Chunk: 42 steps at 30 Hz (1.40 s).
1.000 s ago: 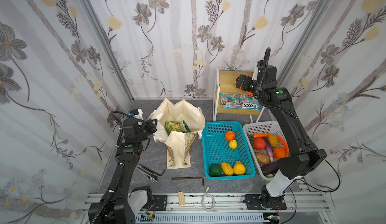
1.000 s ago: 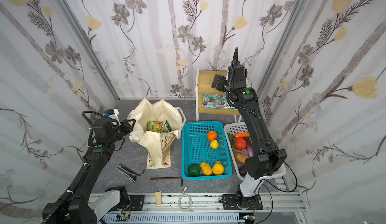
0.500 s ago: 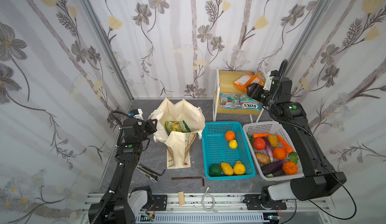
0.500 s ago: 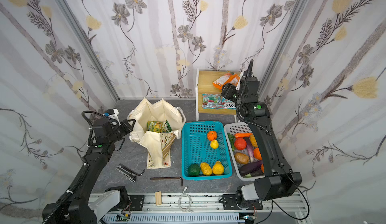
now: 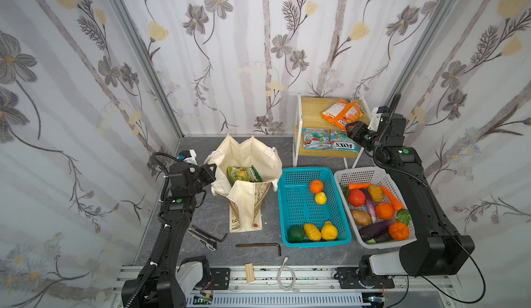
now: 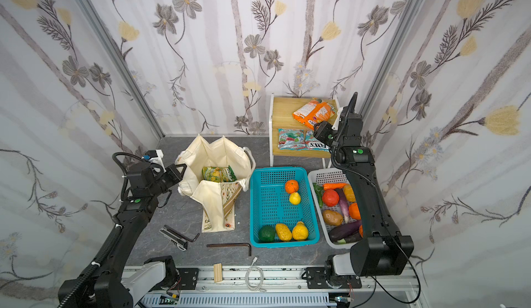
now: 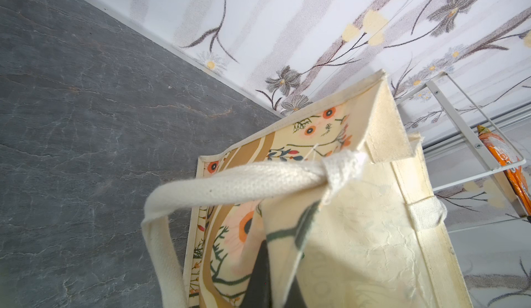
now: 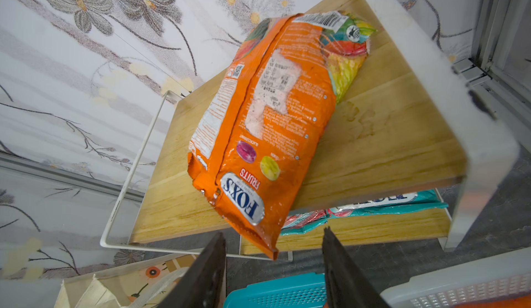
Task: Place the food into the grocery bag and tie it
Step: 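Lower the right gripper onto the orange Fox's Fruits candy bag, then grasp the orange candy bag with the right gripper and lift it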
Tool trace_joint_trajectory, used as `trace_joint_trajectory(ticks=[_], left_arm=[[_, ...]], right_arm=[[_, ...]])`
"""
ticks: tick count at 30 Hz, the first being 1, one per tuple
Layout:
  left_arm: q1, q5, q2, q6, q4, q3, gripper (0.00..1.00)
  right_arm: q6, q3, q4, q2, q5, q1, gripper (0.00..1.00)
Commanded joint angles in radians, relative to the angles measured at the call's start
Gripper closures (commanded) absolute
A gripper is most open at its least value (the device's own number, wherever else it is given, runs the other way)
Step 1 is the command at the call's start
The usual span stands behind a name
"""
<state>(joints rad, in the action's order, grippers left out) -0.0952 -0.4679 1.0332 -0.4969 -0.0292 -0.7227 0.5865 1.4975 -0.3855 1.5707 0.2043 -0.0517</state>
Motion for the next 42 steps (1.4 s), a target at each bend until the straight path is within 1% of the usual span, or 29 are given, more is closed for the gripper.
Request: trace_joint_trajectory(ticks=[1, 3, 5, 7, 8, 11, 12, 14, 16, 19, 23, 26, 31, 32, 34, 37, 39, 42], left_arm=[[0.002, -0.02, 0.001, 0.009, 0.003, -0.001, 1.0], [0.002, -0.02, 0.001, 0.009, 0.003, -0.001, 1.0], [0.002, -0.02, 0.001, 0.008, 0.003, -0.001, 1.0], [0.001, -0.021, 0.001, 0.008, 0.003, -0.001, 1.0], [0.001, -0.02, 0.001, 0.009, 0.003, -0.001, 1.0], [0.001, -0.021, 0.001, 0.008, 0.003, -0.001, 1.0], [0.001, -0.021, 0.001, 0.009, 0.003, -0.001, 1.0], [0.002, -0.021, 0.001, 0.009, 0.003, -0.001, 1.0], [0.001, -0.021, 0.001, 0.009, 0.003, -0.001, 1.0], [0.002, -0.02, 0.001, 0.01, 0.003, -0.001, 1.0], [0.002, -0.02, 0.002, 0.008, 0.003, -0.001, 1.0], [0.001, -0.02, 0.002, 0.008, 0.003, -0.001, 1.0], [0.001, -0.02, 0.002, 0.008, 0.003, -0.001, 1.0], [0.002, -0.021, 0.002, 0.008, 0.003, -0.001, 1.0], [0.002, -0.021, 0.002, 0.008, 0.003, -0.001, 1.0], [0.002, -0.021, 0.001, 0.008, 0.003, -0.001, 1.0], [0.001, -0.02, 0.001, 0.008, 0.003, -0.001, 1.0], [0.001, -0.021, 0.001, 0.008, 0.003, -0.001, 1.0]], right_arm=[[0.02, -0.003, 0.067, 0.013, 0.03, 0.006, 0.48], [0.025, -0.003, 0.075, 0.017, 0.033, 0.01, 0.49], [0.029, -0.002, 0.081, 0.018, 0.047, 0.017, 0.52], [0.032, -0.002, 0.085, 0.05, 0.059, 0.021, 0.54], [0.034, -0.001, 0.09, 0.053, 0.066, 0.023, 0.57], [0.04, -0.001, 0.098, 0.061, 0.081, 0.024, 0.6], [0.041, -0.002, 0.103, 0.063, 0.09, 0.024, 0.63], [0.044, -0.001, 0.109, 0.069, 0.102, 0.024, 0.65], [0.047, -0.001, 0.109, 0.069, 0.114, 0.024, 0.7], [0.051, -0.007, 0.111, 0.056, 0.119, 0.024, 0.72], [0.054, -0.011, 0.117, 0.04, 0.12, 0.024, 0.83], [0.055, -0.013, 0.117, 0.032, 0.12, 0.024, 0.86], [0.05, -0.013, 0.118, 0.032, 0.113, 0.024, 0.87], [0.049, -0.011, 0.119, 0.035, 0.112, 0.024, 0.86], [0.048, -0.004, 0.116, 0.046, 0.113, 0.024, 0.8], [0.048, 0.003, 0.115, 0.058, 0.115, 0.024, 0.77], [0.047, 0.006, 0.115, 0.061, 0.117, 0.024, 0.78], [0.049, 0.007, 0.114, 0.057, 0.115, 0.024, 0.87]])
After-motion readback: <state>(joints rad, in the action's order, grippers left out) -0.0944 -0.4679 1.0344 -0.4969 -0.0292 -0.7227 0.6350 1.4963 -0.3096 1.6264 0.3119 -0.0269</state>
